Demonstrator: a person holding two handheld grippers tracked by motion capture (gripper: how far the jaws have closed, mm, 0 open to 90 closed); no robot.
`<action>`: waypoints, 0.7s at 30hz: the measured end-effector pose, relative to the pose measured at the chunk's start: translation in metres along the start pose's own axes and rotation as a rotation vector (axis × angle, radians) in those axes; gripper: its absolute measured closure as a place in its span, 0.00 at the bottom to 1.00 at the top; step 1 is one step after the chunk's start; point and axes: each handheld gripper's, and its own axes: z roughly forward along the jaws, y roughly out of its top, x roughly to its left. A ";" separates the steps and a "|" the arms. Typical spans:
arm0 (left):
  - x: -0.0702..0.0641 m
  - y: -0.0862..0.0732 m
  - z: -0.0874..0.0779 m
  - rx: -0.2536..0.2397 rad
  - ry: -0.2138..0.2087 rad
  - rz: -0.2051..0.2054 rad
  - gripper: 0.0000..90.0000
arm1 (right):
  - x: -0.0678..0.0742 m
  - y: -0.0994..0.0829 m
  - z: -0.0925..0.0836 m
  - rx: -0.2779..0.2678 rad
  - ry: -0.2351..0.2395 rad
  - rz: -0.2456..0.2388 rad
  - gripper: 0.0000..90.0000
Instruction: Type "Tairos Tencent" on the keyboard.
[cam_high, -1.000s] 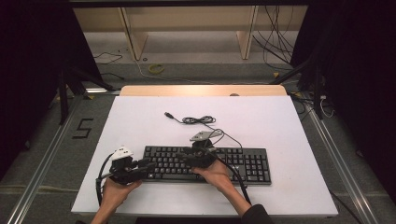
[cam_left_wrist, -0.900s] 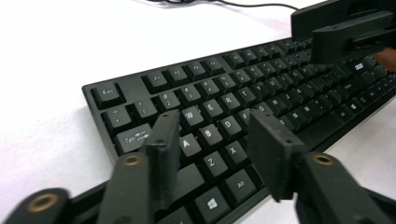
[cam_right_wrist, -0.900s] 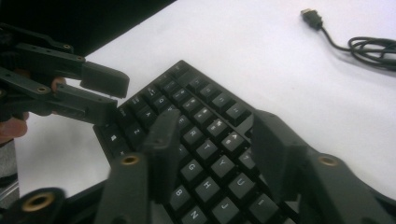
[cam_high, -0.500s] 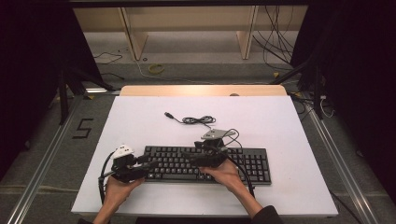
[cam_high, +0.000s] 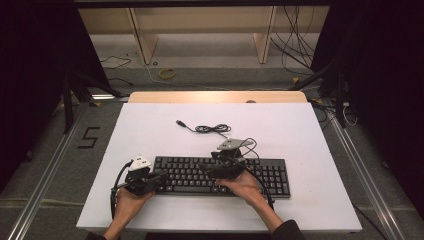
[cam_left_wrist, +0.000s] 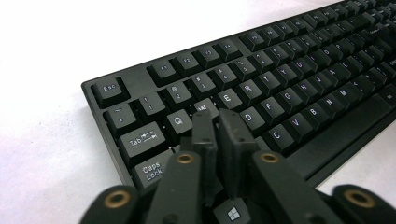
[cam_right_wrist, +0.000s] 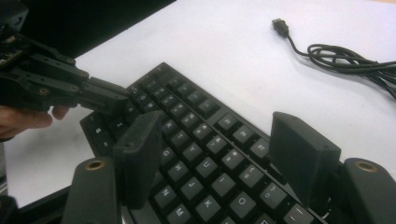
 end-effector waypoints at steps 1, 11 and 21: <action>0.000 0.000 0.000 0.003 0.000 0.004 0.97 | -0.001 0.000 0.000 0.002 -0.002 0.001 0.40; 0.001 0.000 0.004 0.026 0.005 0.001 0.99 | -0.002 -0.002 0.004 0.027 -0.013 0.006 0.41; 0.003 -0.002 0.007 0.046 -0.005 -0.007 1.00 | -0.003 -0.002 0.005 0.036 -0.018 0.004 0.43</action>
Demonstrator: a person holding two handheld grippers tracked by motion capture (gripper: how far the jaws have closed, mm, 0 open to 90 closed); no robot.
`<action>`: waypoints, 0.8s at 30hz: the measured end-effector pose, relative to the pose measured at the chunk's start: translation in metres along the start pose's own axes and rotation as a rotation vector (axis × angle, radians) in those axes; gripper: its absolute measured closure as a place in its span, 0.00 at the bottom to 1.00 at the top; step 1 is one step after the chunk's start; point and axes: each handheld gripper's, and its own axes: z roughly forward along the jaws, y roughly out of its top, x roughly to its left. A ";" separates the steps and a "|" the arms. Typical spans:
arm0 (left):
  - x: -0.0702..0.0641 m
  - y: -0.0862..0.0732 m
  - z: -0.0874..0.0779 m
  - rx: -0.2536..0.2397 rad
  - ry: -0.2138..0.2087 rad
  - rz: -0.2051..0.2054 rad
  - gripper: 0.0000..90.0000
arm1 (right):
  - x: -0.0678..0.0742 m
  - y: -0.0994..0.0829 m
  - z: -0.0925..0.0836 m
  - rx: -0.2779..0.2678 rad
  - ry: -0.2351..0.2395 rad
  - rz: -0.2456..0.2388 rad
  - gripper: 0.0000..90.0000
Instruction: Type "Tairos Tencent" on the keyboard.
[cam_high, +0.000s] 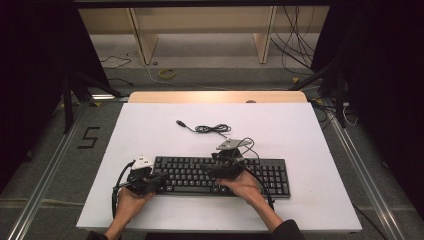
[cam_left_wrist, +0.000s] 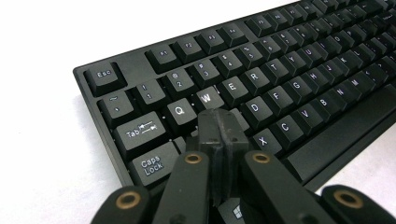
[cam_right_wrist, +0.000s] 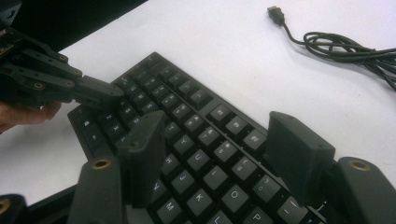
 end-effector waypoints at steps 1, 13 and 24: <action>0.000 0.000 0.000 -0.002 0.001 -0.004 1.00 | 0.000 0.000 0.000 0.002 0.000 0.001 0.44; -0.004 0.004 -0.011 -0.083 -0.024 -0.008 0.87 | 0.001 -0.001 0.002 0.016 -0.002 -0.001 0.56; -0.012 0.005 -0.016 -0.133 -0.063 -0.003 0.64 | 0.003 -0.005 0.008 0.057 -0.011 -0.017 0.82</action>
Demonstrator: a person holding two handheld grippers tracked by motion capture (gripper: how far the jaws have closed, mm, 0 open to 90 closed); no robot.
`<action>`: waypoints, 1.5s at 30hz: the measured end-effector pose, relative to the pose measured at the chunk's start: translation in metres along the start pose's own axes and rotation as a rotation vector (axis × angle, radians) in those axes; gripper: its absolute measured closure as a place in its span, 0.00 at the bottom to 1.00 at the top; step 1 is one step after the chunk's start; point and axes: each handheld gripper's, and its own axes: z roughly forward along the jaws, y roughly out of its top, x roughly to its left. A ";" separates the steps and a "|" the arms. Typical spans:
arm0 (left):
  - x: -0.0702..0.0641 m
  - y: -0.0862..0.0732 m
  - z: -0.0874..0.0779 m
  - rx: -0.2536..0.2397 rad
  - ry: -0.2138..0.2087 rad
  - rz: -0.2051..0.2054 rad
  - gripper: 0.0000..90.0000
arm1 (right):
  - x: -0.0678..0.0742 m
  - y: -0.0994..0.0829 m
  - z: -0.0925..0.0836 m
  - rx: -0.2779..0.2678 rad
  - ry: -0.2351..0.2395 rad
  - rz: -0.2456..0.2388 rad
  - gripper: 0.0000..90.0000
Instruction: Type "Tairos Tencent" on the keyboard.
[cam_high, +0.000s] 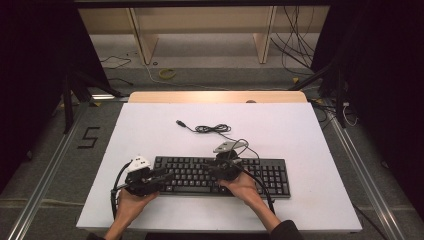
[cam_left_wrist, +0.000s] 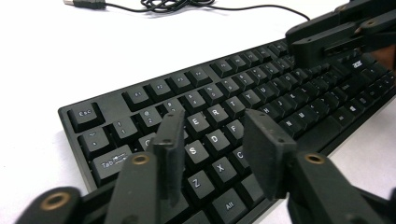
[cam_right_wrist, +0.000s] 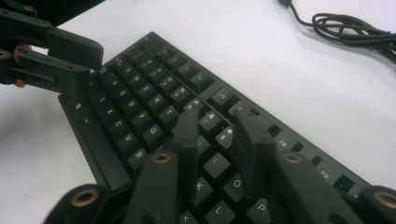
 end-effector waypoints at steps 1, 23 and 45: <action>0.000 0.000 0.000 -0.003 -0.002 -0.003 0.63 | 0.000 0.000 0.001 0.003 -0.002 -0.004 0.84; 0.001 0.001 -0.003 -0.030 -0.024 -0.042 0.50 | -0.003 -0.007 0.012 0.051 -0.010 0.002 1.00; 0.001 0.002 -0.003 -0.064 -0.050 -0.060 0.32 | -0.001 -0.014 0.020 0.074 -0.022 -0.015 1.00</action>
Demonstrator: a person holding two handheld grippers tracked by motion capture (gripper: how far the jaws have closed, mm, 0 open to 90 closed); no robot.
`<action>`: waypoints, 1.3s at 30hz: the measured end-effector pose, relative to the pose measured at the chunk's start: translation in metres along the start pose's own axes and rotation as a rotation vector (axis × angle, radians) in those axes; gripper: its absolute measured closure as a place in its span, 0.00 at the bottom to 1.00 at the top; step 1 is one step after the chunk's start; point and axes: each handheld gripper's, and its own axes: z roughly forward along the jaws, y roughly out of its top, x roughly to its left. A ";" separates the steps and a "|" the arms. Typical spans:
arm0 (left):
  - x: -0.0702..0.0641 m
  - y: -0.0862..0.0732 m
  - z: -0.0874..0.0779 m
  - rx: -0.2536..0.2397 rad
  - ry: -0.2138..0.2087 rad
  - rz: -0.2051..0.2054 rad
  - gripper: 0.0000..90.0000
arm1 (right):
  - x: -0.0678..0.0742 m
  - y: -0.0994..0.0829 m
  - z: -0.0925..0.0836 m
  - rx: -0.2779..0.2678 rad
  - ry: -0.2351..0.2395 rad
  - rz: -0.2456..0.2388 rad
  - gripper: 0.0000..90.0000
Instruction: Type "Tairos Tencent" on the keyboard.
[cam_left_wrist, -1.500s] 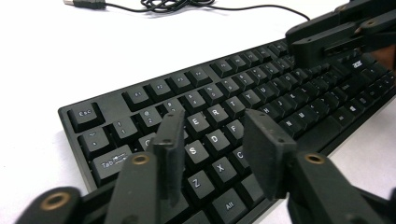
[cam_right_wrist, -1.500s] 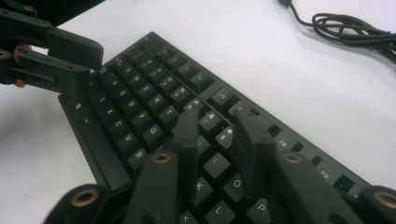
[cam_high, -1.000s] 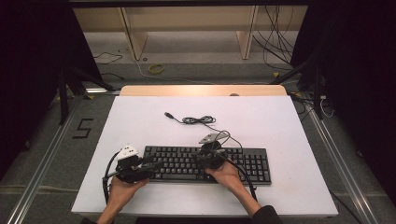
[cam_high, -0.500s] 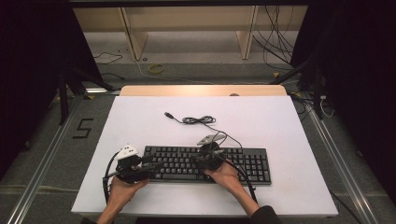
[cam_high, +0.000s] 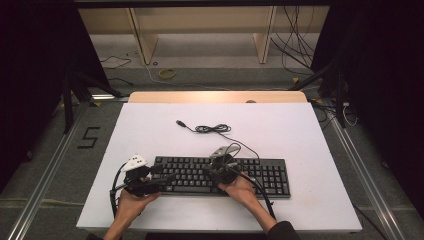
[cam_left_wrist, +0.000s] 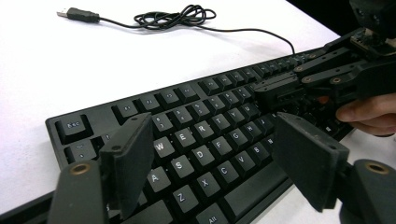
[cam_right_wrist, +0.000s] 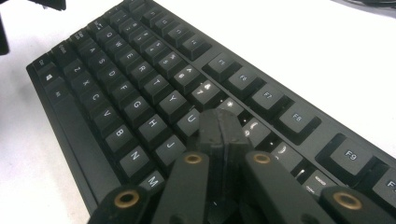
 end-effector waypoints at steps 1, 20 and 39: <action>0.000 0.000 0.000 0.000 0.001 -0.001 0.32 | 0.001 0.000 0.000 0.001 -0.003 0.003 1.00; 0.001 0.002 0.003 0.015 -0.002 0.004 0.35 | -0.005 0.004 -0.026 -0.096 0.036 0.052 0.78; -0.003 0.013 0.021 0.077 -0.023 0.044 0.67 | -0.003 -0.014 -0.057 -0.148 0.036 0.037 0.46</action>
